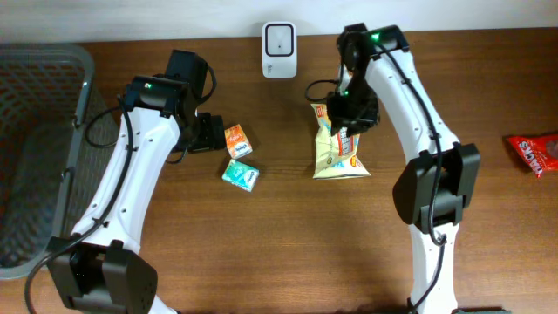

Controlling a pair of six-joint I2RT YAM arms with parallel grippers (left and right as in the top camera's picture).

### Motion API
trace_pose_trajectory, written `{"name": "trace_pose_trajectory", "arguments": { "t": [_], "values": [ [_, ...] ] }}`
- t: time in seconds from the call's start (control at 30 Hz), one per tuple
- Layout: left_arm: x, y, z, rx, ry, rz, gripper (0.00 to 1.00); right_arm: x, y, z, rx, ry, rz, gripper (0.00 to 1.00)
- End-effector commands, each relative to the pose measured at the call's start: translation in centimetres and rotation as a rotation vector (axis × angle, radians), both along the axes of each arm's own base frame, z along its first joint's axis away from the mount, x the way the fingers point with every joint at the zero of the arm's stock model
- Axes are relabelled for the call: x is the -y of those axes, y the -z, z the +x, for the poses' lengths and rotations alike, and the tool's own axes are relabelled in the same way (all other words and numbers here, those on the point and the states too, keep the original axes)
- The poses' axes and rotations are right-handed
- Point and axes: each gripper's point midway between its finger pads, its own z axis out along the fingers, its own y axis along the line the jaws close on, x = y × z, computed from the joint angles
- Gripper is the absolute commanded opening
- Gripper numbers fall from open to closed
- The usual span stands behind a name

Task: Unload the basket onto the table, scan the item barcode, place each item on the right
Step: 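Lift the yellow snack bag with the right gripper and shift it right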

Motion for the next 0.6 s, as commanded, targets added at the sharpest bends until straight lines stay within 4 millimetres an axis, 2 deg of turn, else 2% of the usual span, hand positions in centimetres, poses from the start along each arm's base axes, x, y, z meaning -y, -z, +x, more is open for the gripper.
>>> {"name": "trace_pose_trajectory", "arguments": {
  "t": [0.0,0.07,0.2,0.23,0.27,0.3,0.37,0.43,0.5,0.57],
  "values": [
    [-0.2,-0.1,0.2,0.007,-0.017,0.006,0.99,1.5,-0.2,0.8,0.072,0.08,-0.17,0.43],
    [-0.2,-0.1,0.2,0.007,-0.017,0.006,0.99,1.8,0.6,0.4,0.084,0.031,-0.283,0.47],
    [-0.2,-0.1,0.2,0.007,-0.017,0.006,0.99,1.7,2.4,-0.4,0.113,-0.061,-0.463,0.75],
    [-0.2,-0.1,0.2,0.007,-0.017,0.006,0.99,1.8,2.7,-0.1,0.133,-0.047,-0.486,0.75],
    [-0.2,-0.1,0.2,0.007,-0.017,0.006,0.99,1.7,3.0,0.7,0.178,-0.014,-0.496,0.69],
    [-0.2,-0.1,0.2,0.007,-0.017,0.006,0.99,1.7,3.0,1.9,0.224,0.003,-0.495,0.57],
    [-0.2,-0.1,0.2,0.007,-0.017,0.006,0.99,2.0,3.0,3.3,0.27,0.036,-0.474,0.54],
    [-0.2,-0.1,0.2,0.007,-0.017,0.006,0.99,2.0,3.1,4.3,0.295,0.063,-0.439,0.4],
    [-0.2,-0.1,0.2,0.007,-0.017,0.006,0.99,1.6,3.8,4.7,0.293,0.081,-0.384,0.14],
    [-0.2,-0.1,0.2,0.007,-0.017,0.006,0.99,2.2,5.2,4.3,0.271,0.083,-0.387,0.13]
  ]
}}
